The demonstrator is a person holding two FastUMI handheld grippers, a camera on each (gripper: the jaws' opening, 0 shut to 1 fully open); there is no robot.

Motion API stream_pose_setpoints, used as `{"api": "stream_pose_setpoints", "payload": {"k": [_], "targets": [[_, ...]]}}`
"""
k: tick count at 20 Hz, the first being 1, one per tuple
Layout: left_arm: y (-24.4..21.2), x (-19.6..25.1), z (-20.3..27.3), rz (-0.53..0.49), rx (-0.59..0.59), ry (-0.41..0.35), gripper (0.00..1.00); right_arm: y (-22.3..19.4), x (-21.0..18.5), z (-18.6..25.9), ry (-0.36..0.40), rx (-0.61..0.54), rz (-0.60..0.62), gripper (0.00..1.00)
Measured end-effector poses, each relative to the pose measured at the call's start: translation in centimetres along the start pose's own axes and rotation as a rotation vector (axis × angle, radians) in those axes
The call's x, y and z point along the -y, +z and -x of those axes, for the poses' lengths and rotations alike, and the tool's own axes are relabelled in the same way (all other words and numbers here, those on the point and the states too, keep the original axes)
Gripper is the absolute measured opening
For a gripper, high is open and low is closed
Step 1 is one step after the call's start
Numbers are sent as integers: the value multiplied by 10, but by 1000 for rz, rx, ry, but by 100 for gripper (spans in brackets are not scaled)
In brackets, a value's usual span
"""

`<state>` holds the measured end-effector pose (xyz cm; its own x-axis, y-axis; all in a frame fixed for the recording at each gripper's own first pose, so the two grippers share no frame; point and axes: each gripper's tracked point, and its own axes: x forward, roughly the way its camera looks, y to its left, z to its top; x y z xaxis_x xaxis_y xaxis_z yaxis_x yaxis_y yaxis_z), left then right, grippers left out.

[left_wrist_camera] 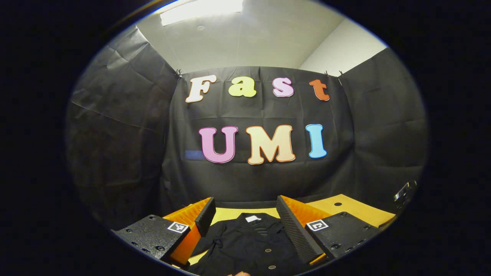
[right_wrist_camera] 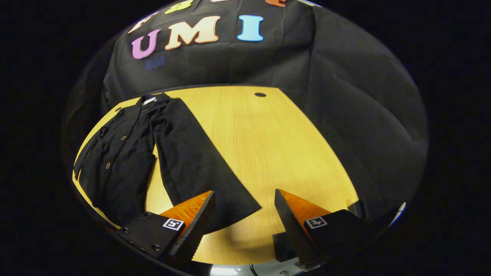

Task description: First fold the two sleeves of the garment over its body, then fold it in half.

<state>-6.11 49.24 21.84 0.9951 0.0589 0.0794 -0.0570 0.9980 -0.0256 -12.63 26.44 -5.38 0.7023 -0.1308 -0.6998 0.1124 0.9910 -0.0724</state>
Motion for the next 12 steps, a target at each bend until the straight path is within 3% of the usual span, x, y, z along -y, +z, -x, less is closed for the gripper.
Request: {"api": "stream_pose_setpoints", "payload": {"k": [3, 5, 6, 7, 9, 12], "targets": [[-1, 6, 6, -4, -7, 15, 99, -23, -1, -18, 60, -79, -9, 98], [0, 5, 9, -15, -5, 22, 99, -41, -2, -20, 79, -145, -12, 90], [0, 3, 9, -23, 0, 29, 99, -36, -1, -23, 81, -110, -1, 85], [0, -1, 8, -29, 0, 38, 99, -37, -4, -20, 88, -116, -3, 87], [-4, -5, 5, -22, -7, 39, 99, -35, -13, -24, 109, -111, 11, 76], [-14, -16, 2, 6, -18, 41, 99, -34, -24, -24, 116, -104, 15, 26]]}}
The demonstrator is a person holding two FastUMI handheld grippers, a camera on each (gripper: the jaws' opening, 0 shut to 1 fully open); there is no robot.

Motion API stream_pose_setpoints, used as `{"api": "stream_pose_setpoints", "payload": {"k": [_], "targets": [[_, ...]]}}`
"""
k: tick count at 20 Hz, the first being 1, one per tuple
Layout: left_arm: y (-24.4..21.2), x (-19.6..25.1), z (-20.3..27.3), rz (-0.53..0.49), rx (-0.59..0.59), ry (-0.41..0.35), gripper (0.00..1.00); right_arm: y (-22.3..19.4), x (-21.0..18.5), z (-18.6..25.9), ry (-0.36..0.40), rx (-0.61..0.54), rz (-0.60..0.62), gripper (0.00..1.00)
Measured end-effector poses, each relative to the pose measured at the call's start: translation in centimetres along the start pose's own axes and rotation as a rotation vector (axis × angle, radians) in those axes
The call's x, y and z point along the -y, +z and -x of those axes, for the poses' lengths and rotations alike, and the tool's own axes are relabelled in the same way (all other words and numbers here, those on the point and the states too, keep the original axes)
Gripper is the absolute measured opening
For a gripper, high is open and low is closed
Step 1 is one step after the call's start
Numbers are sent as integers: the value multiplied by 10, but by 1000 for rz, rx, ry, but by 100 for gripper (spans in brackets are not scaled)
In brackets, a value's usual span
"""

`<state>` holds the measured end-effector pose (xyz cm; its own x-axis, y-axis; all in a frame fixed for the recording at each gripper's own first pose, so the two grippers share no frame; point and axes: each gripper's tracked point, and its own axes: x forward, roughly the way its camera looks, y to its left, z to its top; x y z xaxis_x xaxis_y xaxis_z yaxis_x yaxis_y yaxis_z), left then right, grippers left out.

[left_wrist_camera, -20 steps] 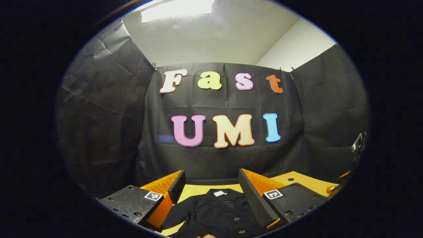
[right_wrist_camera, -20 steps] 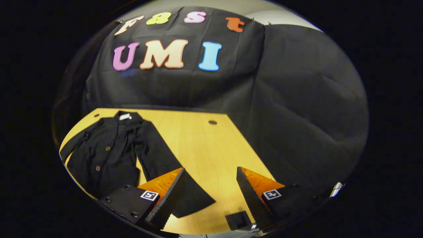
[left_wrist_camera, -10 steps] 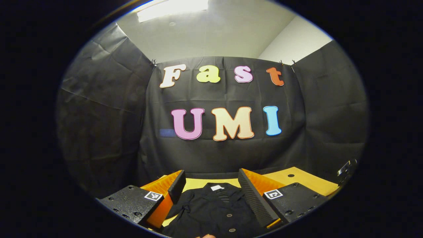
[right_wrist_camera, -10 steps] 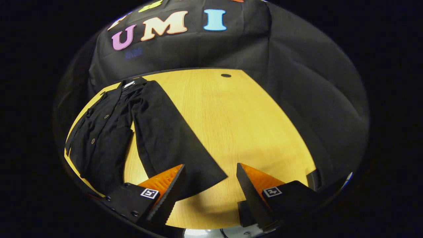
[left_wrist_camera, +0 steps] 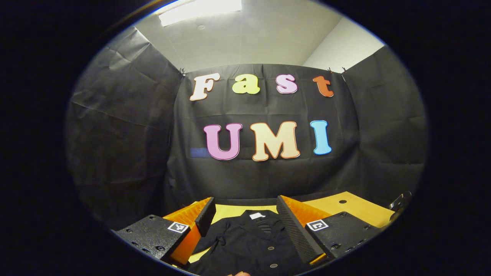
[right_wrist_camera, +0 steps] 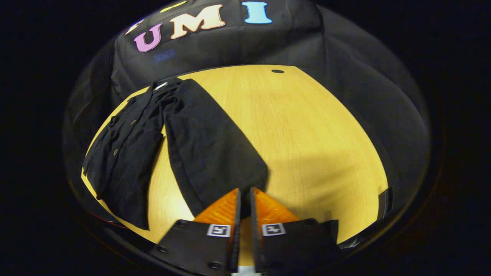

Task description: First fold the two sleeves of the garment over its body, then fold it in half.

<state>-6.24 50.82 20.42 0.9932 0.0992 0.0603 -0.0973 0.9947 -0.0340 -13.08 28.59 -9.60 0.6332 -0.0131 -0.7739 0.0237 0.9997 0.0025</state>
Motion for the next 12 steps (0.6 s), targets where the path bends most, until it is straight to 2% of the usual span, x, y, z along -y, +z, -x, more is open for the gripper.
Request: {"api": "stream_pose_setpoints", "payload": {"k": [1, 2, 6, 10, 11, 12], "targets": [[-2, -7, -2, 11, 1, 2, 99, 1, 0, 1, -16, 2, -6, 12], [-4, -15, -5, 17, -1, 6, 99, 4, -1, 0, -35, 5, -23, 5], [-10, -71, -12, 3, -6, 61, 99, 43, -19, 21, -57, 117, -112, 5], [-28, -114, -15, -19, -55, 95, 99, 105, -56, 37, -34, 208, -92, 5], [-31, -124, -15, -23, -64, 106, 94, 119, -68, 40, -24, 230, -78, 5], [-36, -134, -13, -27, -72, 118, 95, 136, -84, 42, -7, 251, -59, 5]]}}
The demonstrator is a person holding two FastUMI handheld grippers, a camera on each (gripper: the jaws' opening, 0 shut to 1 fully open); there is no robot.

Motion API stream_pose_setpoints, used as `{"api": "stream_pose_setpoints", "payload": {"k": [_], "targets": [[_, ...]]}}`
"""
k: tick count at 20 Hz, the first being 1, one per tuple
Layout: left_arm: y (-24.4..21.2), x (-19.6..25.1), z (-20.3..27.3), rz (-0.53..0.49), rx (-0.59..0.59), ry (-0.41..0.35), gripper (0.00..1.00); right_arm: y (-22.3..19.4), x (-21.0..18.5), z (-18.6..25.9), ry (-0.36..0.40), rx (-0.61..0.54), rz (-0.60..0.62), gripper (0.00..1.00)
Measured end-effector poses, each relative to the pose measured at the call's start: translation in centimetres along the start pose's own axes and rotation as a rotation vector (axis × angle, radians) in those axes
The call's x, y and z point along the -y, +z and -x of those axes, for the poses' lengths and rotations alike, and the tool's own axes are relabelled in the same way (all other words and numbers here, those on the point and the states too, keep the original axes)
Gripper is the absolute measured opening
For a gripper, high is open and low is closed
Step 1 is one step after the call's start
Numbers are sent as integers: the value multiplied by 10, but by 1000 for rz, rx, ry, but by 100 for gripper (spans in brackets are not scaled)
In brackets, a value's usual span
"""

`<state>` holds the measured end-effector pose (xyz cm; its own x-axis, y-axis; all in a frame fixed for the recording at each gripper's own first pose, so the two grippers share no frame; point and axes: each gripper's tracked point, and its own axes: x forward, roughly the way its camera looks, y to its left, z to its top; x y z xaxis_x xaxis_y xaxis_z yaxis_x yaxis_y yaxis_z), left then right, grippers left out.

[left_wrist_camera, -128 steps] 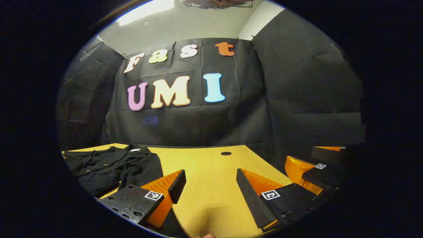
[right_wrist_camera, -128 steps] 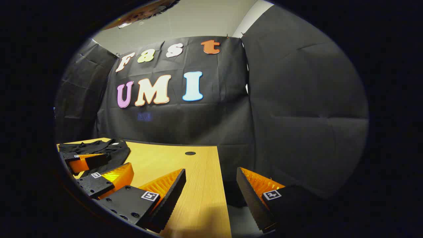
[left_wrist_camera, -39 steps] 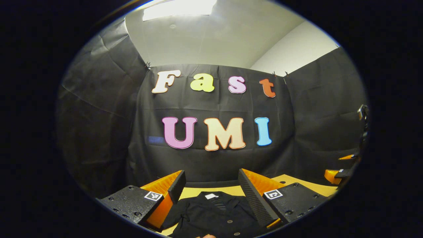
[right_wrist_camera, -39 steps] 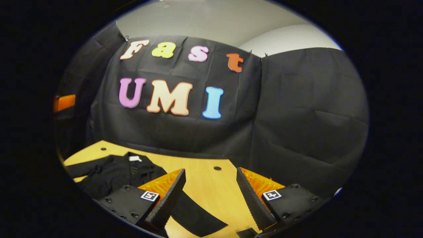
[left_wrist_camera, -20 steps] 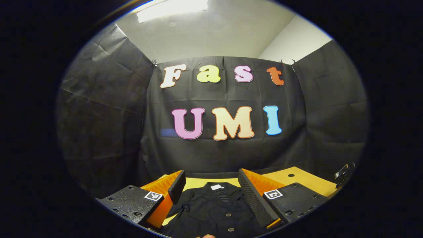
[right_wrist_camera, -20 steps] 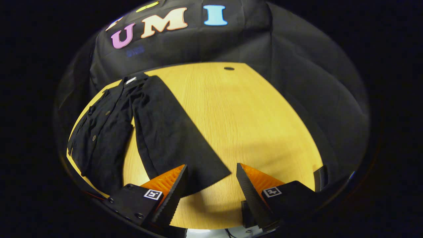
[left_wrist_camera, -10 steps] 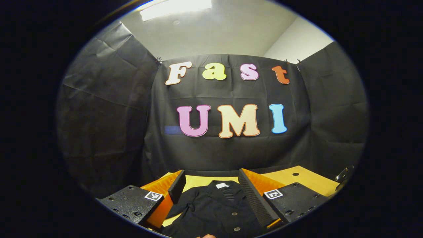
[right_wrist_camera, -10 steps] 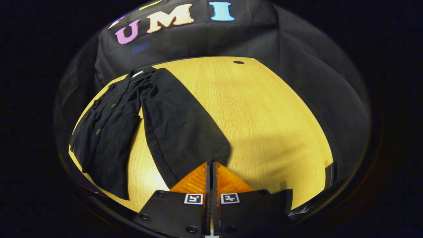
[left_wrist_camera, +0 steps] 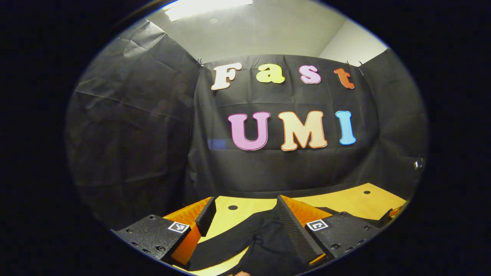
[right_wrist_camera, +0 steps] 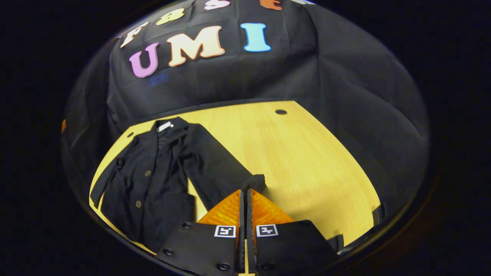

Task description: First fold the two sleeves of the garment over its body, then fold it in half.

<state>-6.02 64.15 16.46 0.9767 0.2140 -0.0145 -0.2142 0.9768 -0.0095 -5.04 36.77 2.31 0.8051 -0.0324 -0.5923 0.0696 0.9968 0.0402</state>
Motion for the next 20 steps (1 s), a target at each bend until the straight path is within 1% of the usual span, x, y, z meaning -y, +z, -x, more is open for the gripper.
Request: {"api": "stream_pose_setpoints", "payload": {"k": [1, 3, 4, 7, 8, 10, 11, 12, 13, 16, 18, 19, 20], "targets": [[-5, -10, 1, -3, -9, 13, 99, 13, -17, -2, 18, 22, 22, 5], [-13, -32, 4, -12, -26, 42, 95, 40, -55, -8, 62, 52, 73, 5], [-19, -44, 5, -18, -35, 61, 99, 52, -76, -10, 85, 66, 98, 5], [-35, -80, 10, -24, -72, 118, 99, 77, -141, -15, 170, 108, 153, 5], [-41, -92, 13, -21, -84, 137, 95, 84, -164, -19, 199, 112, 167, 5], [-52, -116, 16, -11, -108, 179, 95, 96, -207, -24, 247, 140, 202, 5], [-57, -129, 18, -4, -120, 198, 99, 99, -229, -25, 273, 154, 219, 5], [-63, -140, 20, 2, -130, 215, 95, 104, -249, -28, 294, 160, 233, 5], [-68, -150, 20, 3, -140, 229, 99, 103, -267, -29, 312, 163, 247, 5], [-84, -176, 18, -15, -166, 252, 99, 112, -322, -41, 352, 178, 283, 5], [-97, -193, 19, -23, -188, 253, 91, 110, -354, -46, 371, 172, 312, 5], [-104, -202, 18, -24, -206, 254, 91, 106, -373, -50, 379, 170, 325, 5], [-112, -209, 18, -24, -221, 255, 99, 105, -390, -56, 387, 165, 339, 5]]}}
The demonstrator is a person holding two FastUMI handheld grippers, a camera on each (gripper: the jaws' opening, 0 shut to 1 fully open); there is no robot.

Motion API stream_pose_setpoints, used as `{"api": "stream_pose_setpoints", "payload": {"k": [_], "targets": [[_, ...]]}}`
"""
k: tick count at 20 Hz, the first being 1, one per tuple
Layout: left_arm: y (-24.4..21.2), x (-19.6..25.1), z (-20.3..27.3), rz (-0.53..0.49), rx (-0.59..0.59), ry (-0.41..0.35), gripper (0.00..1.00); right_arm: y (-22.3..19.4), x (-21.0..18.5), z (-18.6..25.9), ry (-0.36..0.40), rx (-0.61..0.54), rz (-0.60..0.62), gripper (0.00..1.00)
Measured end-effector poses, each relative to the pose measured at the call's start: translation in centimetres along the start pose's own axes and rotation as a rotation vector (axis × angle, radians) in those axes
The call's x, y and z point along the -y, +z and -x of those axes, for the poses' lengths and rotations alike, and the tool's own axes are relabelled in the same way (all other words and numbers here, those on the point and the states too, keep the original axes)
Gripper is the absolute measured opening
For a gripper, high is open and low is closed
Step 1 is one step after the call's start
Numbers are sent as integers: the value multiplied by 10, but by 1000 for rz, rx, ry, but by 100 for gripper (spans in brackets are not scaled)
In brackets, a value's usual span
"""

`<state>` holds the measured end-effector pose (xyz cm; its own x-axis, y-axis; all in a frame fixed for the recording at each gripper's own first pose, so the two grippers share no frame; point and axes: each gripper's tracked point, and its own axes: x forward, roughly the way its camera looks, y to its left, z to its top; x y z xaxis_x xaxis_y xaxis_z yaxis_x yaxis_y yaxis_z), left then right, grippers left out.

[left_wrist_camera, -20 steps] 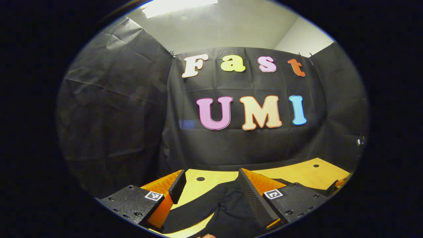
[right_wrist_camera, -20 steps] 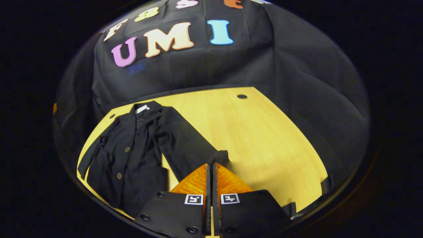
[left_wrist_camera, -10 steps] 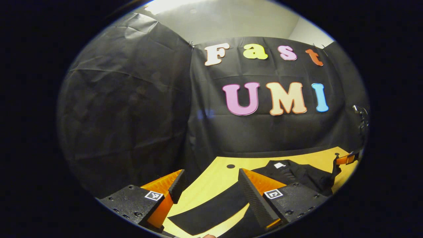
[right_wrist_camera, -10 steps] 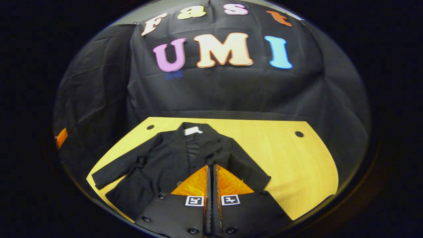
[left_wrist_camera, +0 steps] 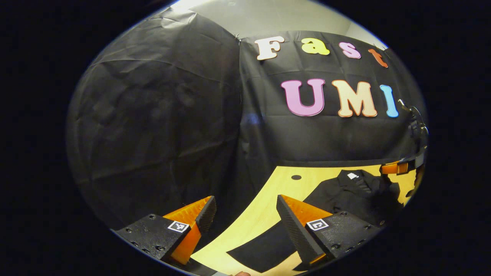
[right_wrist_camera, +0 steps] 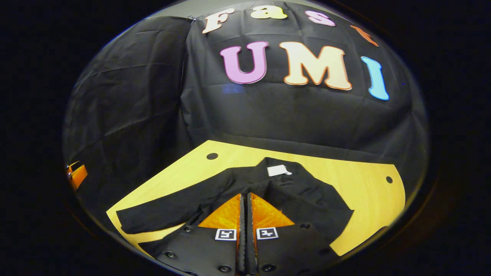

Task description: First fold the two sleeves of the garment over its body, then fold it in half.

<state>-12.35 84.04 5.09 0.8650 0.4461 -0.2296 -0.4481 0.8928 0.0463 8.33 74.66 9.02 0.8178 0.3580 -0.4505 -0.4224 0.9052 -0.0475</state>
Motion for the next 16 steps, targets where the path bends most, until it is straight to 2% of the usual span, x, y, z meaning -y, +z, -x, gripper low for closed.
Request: {"api": "stream_pose_setpoints", "payload": {"k": [1, 2, 3, 4, 5, 6, 7, 8, 10, 11, 12, 13, 16], "targets": [[-9, -7, -3, -5, -24, 1, 99, -2, -12, -11, 9, -17, 7, 5], [-17, -13, -5, -9, -41, 1, 95, -3, -25, -22, 20, -32, 13, 5], [-24, -19, -8, -10, -57, 4, 95, -6, -34, -36, 27, -44, 20, 5], [-30, -25, -11, -10, -71, 2, 99, -6, -43, -47, 30, -56, 31, 4], [-35, -31, -13, -10, -83, 2, 95, -10, -51, -57, 30, -67, 43, 2], [-42, -36, -13, -11, -95, 0, 100, -11, -57, -65, 22, -73, 55, 4], [-49, -39, -14, -17, -110, -3, 95, -13, -61, -72, 7, -79, 60, 5], [-59, -43, -14, -25, -129, -6, 95, -15, -63, -77, -11, -95, 49, 5], [-78, -47, -14, -37, -171, -16, 95, -13, -70, -77, -7, -87, 12, 51], [-91, -45, -13, -43, -204, -28, 100, -4, -67, -73, -22, -58, 10, 74], [-104, -42, -12, -54, -247, -43, 100, 6, -64, -64, -28, -26, 14, 96], [-114, -38, -11, -67, -284, -64, 96, 13, -61, -53, -34, 4, 19, 98], [-150, -28, -5, -96, -385, -109, 96, 20, -42, -23, -66, 48, 29, 98]]}}
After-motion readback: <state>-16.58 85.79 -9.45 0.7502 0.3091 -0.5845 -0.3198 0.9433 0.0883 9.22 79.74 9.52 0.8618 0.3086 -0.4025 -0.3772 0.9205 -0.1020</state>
